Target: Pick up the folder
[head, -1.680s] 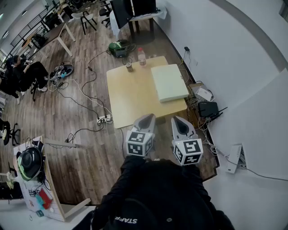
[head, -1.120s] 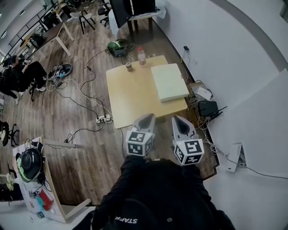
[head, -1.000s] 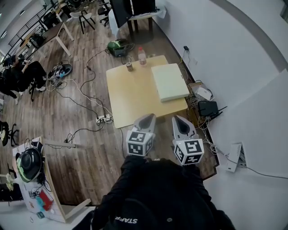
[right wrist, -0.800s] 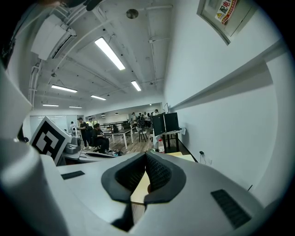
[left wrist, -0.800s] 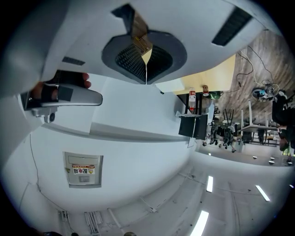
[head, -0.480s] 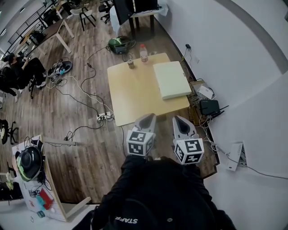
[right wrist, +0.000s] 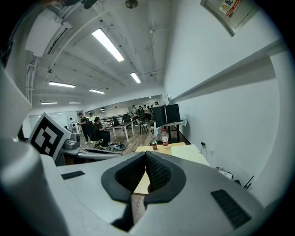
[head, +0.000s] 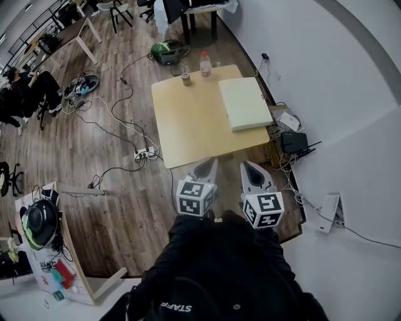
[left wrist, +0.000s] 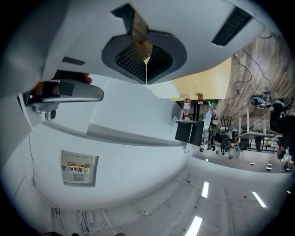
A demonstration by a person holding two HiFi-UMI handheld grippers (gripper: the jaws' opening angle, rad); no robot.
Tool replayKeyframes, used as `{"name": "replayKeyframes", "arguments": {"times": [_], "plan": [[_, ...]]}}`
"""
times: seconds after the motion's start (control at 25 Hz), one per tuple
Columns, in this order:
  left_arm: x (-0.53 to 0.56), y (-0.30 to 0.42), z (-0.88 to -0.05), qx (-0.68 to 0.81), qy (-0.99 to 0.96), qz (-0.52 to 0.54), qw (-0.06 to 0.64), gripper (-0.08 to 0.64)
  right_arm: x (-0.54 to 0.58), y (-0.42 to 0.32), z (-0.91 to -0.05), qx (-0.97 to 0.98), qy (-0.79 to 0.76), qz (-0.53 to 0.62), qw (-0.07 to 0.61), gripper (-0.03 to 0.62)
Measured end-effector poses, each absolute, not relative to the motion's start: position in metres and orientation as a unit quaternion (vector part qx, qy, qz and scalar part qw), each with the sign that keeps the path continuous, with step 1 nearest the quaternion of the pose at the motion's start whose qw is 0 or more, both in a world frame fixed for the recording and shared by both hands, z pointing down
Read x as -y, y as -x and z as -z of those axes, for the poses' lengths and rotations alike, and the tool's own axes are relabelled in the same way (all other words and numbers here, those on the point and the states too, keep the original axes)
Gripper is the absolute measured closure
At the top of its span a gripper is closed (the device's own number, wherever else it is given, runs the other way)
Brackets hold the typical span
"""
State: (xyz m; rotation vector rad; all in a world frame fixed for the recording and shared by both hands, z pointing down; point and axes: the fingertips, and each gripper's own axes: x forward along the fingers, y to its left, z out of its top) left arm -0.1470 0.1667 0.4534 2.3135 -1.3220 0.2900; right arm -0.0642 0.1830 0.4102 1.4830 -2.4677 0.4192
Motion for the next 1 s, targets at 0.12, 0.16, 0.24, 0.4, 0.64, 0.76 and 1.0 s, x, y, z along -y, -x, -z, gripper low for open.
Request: {"name": "replayKeyframes", "arguments": {"times": [0.12, 0.16, 0.24, 0.4, 0.64, 0.76, 1.0], "plan": [[-0.17, 0.156, -0.464, 0.48, -0.837, -0.111, 0.238, 0.525, -0.187, 0.07, -0.423, 0.839, -0.507, -0.156, 0.122, 0.569], [-0.172, 0.159, -0.468, 0.48, -0.836, -0.112, 0.241, 0.525, -0.189, 0.072, -0.428, 0.837, -0.508, -0.161, 0.124, 0.569], [-0.176, 0.167, -0.476, 0.48, -0.834, -0.117, 0.248, 0.525, -0.193, 0.076, -0.435, 0.833, -0.511, -0.168, 0.127, 0.569], [-0.179, 0.178, -0.483, 0.478, -0.832, -0.12, 0.256, 0.525, -0.198, 0.084, -0.443, 0.828, -0.516, -0.176, 0.131, 0.569], [-0.171, 0.176, -0.488, 0.473, -0.833, -0.119, 0.26, 0.525, -0.194, 0.079, -0.45, 0.82, -0.525, -0.186, 0.133, 0.569], [-0.161, 0.169, -0.492, 0.47, -0.833, -0.123, 0.264, 0.525, -0.184, 0.07, -0.453, 0.817, -0.529, -0.19, 0.13, 0.569], [-0.118, 0.147, -0.501, 0.473, -0.83, -0.129, 0.267, 0.525, -0.137, 0.049, -0.465, 0.819, -0.523, -0.198, 0.129, 0.569]]}}
